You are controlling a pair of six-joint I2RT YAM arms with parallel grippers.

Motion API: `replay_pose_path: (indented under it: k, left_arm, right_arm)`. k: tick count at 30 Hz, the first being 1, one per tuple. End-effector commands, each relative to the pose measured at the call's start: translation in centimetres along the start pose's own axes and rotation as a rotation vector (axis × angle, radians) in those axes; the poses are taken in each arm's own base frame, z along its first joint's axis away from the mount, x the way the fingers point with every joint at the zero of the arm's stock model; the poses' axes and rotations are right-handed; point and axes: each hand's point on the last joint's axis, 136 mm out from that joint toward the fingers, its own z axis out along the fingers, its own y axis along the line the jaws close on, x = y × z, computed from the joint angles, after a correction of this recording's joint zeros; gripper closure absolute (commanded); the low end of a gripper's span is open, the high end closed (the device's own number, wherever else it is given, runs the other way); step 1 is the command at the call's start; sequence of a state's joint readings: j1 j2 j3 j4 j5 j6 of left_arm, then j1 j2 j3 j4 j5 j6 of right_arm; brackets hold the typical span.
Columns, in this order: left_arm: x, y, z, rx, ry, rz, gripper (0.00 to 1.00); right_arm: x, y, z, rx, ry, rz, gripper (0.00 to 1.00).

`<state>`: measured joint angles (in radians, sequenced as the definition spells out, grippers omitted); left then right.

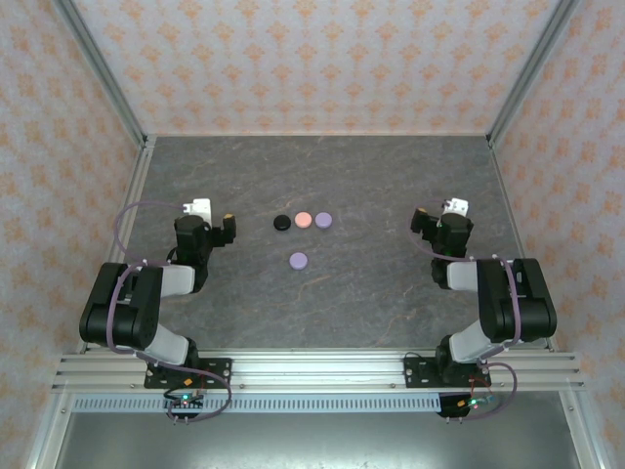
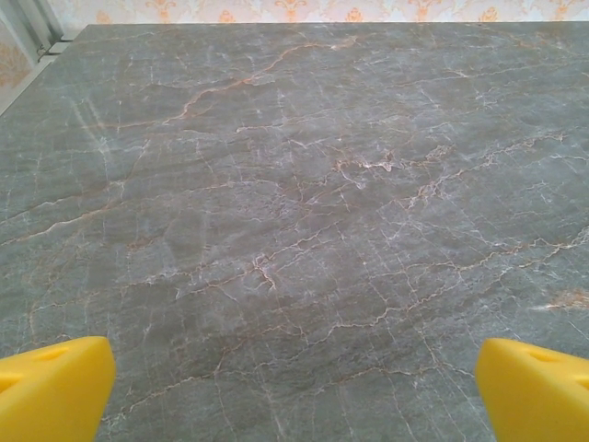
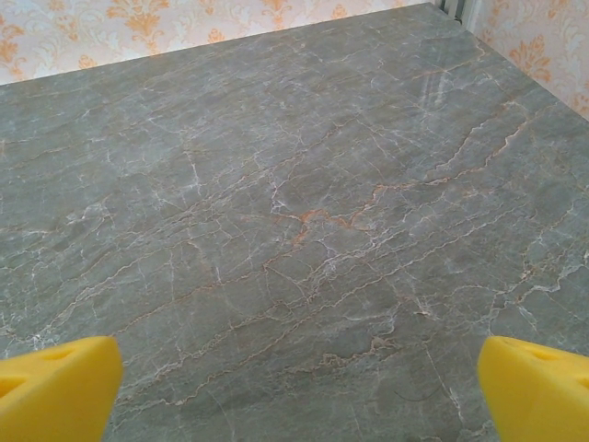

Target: Insert wireless bluetooth earbuds into charging case

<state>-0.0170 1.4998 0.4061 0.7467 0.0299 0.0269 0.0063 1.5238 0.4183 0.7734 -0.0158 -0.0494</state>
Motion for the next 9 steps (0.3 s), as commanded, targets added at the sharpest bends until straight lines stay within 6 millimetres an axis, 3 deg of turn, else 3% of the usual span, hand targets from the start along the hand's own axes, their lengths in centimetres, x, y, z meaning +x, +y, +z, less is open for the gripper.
replay_pose_path:
  k: [1, 9]
  left_arm:
    - [-0.94, 0.15, 0.11, 0.001, -0.023, -0.012, 0.00]
    - [-0.94, 0.13, 0.11, 0.001, -0.023, -0.012, 0.00]
  right_arm:
    - [-0.14, 0.08, -0.04, 0.006, -0.004, 0.000, 0.01]
    - [-0.11, 0.09, -0.06, 0.006, -0.003, 0.000, 0.01]
